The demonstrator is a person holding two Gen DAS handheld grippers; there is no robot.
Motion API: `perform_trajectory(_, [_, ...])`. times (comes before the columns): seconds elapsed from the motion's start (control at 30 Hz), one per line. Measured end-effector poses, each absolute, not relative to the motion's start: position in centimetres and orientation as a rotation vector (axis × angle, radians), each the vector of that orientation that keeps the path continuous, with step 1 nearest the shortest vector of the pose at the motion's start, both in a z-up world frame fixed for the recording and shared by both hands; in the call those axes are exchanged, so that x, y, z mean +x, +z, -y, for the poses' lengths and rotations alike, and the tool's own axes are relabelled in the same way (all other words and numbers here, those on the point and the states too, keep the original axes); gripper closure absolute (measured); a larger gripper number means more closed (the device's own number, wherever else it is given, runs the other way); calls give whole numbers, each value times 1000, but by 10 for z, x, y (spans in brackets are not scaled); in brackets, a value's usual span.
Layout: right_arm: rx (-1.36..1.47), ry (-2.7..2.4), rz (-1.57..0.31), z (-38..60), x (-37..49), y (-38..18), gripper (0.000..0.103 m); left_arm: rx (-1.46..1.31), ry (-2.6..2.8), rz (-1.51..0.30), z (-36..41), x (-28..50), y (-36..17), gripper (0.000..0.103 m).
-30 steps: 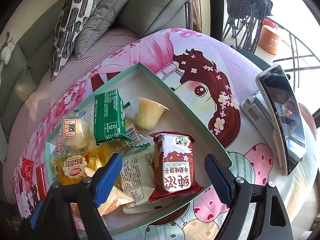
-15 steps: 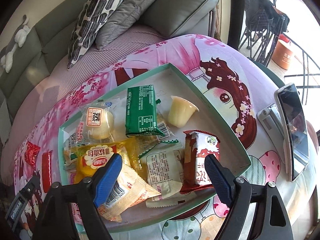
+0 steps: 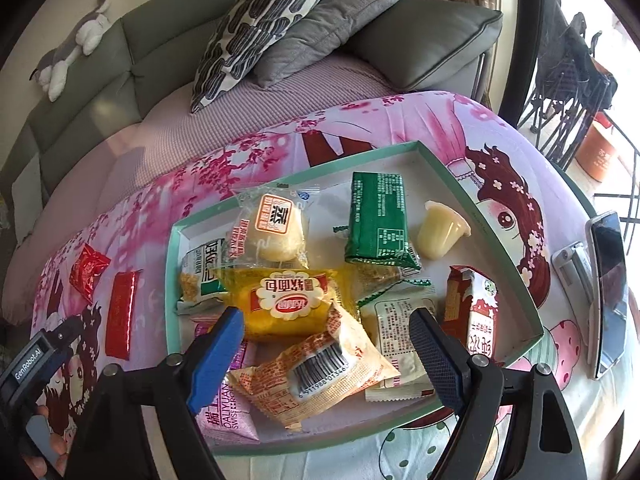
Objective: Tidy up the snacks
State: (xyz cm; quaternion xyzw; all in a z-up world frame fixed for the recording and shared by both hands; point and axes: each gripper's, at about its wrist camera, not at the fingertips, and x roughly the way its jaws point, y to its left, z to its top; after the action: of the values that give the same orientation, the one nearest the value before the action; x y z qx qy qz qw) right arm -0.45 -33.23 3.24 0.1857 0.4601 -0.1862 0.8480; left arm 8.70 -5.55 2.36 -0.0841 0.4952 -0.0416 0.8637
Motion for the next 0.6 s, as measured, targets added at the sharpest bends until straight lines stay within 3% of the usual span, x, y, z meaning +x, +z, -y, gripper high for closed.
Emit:
perform_trajectory(0.13, [369, -372, -975, 322, -1, 32, 16, -172, -79, -1036, 55, 87, 23, 24])
perform_trajectory(0.2, [355, -366, -977, 318, 0, 32, 16, -166, -70, -1030, 54, 87, 23, 12])
perform_trajectory(0.27, [347, -362, -975, 315, 1, 31, 15, -155, -54, -1022, 54, 87, 23, 7])
perform_trajectory(0.4, [329, -357, -965, 312, 1, 31, 0, -139, -28, -1020, 52, 87, 21, 4])
perform_trajectory(0.6, [311, -357, -956, 309, 2, 31, 0, -129, -16, -1016, 51, 87, 21, 4])
